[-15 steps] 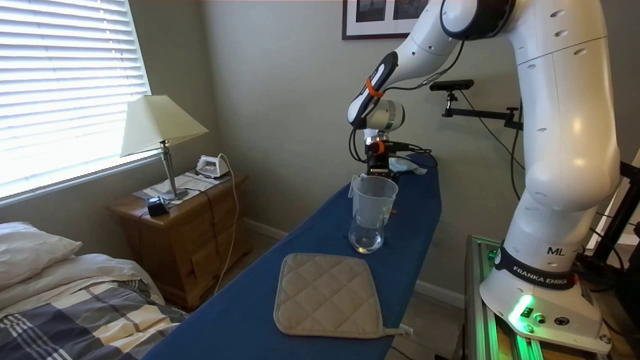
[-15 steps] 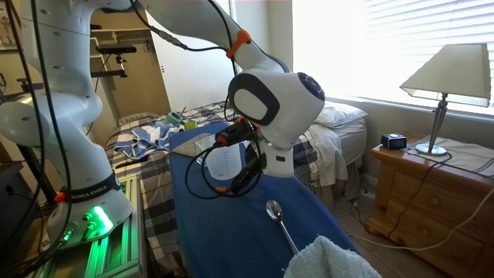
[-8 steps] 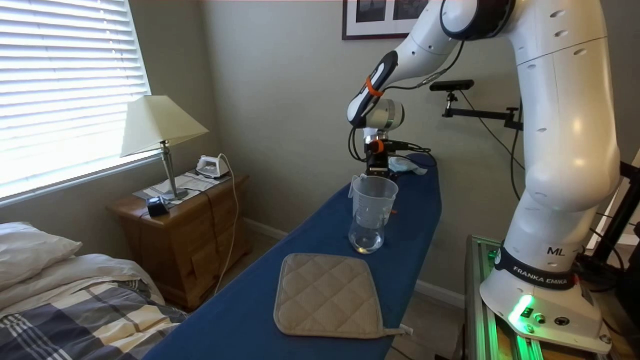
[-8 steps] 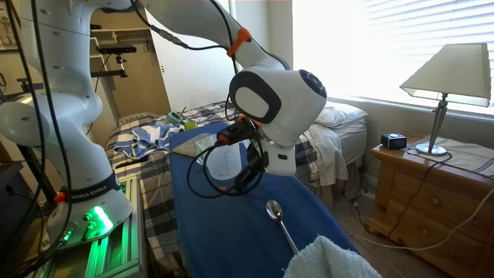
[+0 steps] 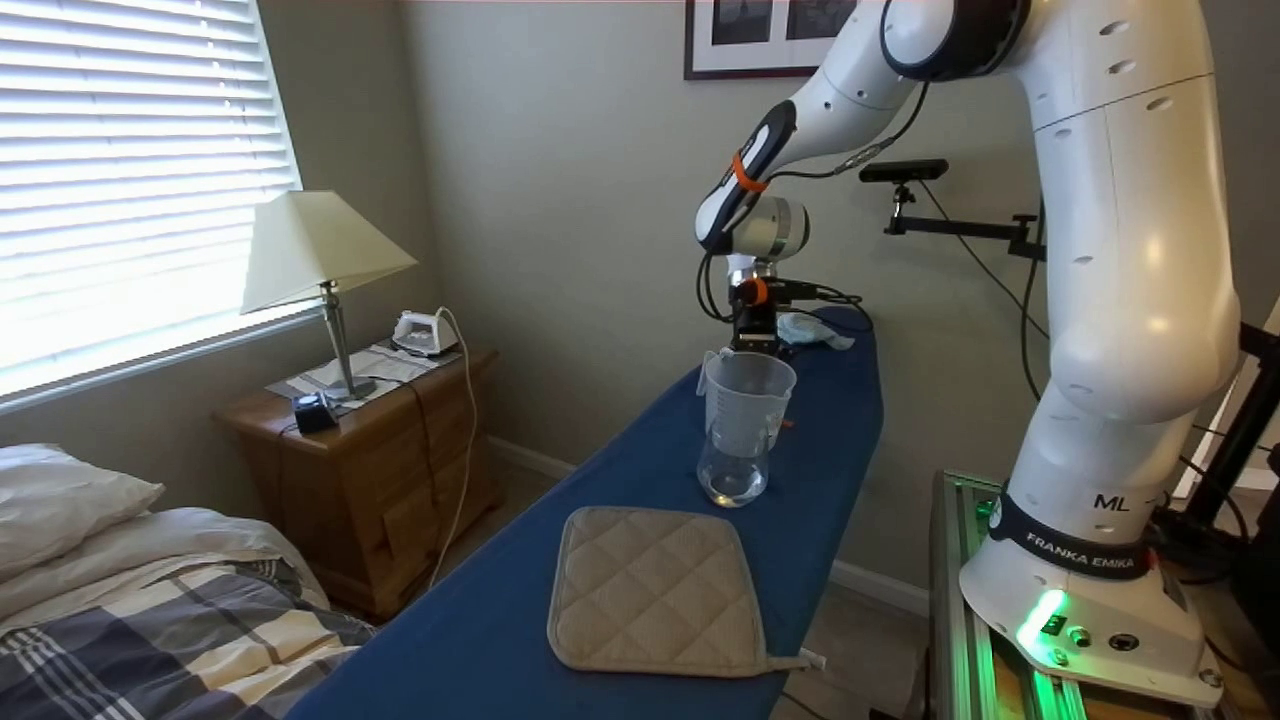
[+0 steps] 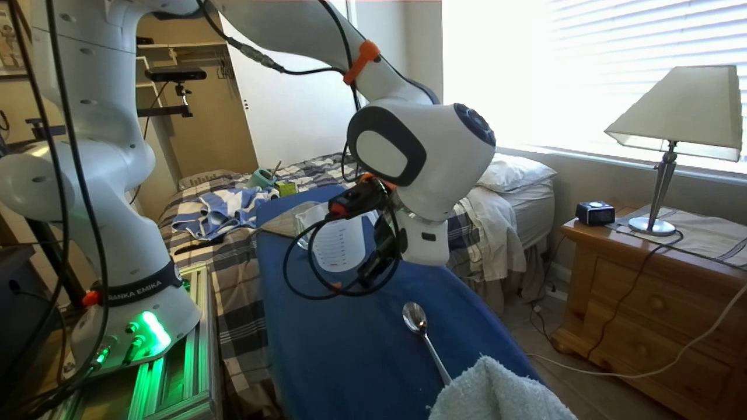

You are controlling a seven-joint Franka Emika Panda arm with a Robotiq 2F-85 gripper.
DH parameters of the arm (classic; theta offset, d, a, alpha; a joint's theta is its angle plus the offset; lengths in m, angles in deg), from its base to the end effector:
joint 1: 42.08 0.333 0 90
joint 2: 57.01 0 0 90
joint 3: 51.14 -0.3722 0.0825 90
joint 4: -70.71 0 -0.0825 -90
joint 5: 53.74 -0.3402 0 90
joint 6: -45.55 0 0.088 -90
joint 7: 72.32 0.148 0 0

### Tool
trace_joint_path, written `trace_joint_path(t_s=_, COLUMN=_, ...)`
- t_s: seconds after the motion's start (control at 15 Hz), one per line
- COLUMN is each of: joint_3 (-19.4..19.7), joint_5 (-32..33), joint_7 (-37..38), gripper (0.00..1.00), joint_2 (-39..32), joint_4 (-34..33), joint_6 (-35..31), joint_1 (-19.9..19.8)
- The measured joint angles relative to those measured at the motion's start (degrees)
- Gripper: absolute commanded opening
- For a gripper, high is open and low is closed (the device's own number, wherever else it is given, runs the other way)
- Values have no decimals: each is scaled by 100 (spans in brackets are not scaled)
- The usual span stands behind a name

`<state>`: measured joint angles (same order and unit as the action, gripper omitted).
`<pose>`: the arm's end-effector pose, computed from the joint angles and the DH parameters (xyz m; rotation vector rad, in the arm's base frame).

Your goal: Pick up one orange object from the table and put it on the silver spoon, pour the orange object into the clear measuring cup, put the silver spoon on the table

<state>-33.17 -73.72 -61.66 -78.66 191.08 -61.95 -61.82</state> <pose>0.4076 -0.2621 0.2676 -2.3702 1.3916 0.7220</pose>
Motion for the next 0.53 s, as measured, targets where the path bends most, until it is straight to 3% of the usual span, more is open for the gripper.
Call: trace_joint_path(t_s=0.53, joint_3=0, joint_5=-28, joint_7=0, gripper=3, joint_2=-2, joint_4=-3, joint_6=7, joint_1=-27)
